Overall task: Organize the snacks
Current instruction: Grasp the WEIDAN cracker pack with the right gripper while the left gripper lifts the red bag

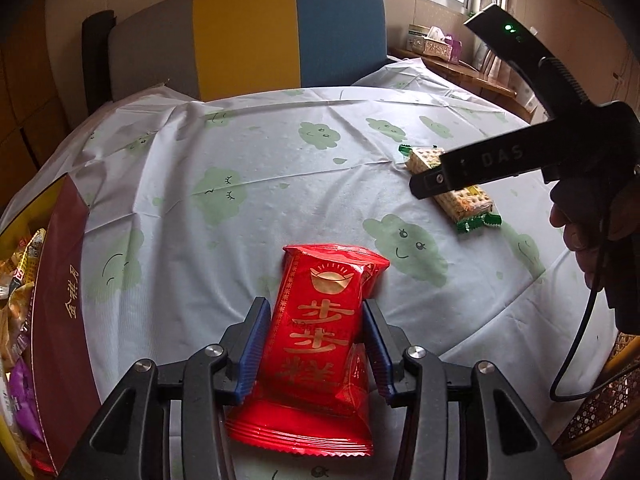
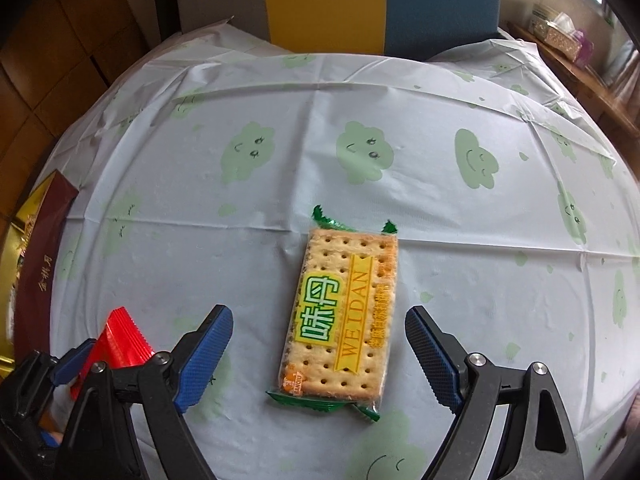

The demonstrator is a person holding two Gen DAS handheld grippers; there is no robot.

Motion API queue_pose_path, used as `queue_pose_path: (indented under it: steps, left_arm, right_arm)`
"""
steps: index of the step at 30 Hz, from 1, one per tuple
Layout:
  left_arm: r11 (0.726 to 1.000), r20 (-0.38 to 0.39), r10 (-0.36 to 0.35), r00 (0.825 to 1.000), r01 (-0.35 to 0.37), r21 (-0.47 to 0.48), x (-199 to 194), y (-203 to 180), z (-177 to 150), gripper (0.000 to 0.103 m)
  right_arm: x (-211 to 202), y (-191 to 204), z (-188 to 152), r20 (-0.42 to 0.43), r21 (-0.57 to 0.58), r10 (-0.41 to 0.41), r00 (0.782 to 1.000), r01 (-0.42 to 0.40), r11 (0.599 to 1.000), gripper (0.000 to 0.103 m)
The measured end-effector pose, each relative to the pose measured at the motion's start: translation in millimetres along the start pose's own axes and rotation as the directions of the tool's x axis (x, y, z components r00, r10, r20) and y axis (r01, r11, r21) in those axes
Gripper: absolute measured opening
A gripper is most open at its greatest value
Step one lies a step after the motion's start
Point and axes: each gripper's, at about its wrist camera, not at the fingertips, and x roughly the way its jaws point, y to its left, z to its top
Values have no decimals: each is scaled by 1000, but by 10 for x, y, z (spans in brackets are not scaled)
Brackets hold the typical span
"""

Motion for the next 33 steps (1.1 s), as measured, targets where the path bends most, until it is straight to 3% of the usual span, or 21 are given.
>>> queue_pose_path:
  steps: [1, 2, 9, 33]
  left_arm:
    - [1000, -1, 1, 1000, -1, 1, 0, -3, 0, 47]
    - [1000, -4, 0, 1000, 0, 0, 2, -2, 0, 47]
    - [1000, 5, -1, 1000, 1, -10, -1, -1, -15, 47]
    - [999, 34, 17, 999, -16, -31, -29, -16, -57, 47]
  right_arm:
    - [29, 33, -18, -16, -23, -17, 1000, 17, 1000, 51]
    - [17, 59, -38, -4, -44, -28, 1000, 28, 999, 50]
    - [44, 26, -38, -29, -18, 26, 999, -26, 999, 54]
    - [72, 227, -54, 0, -126, -50, 999, 50, 991, 52]
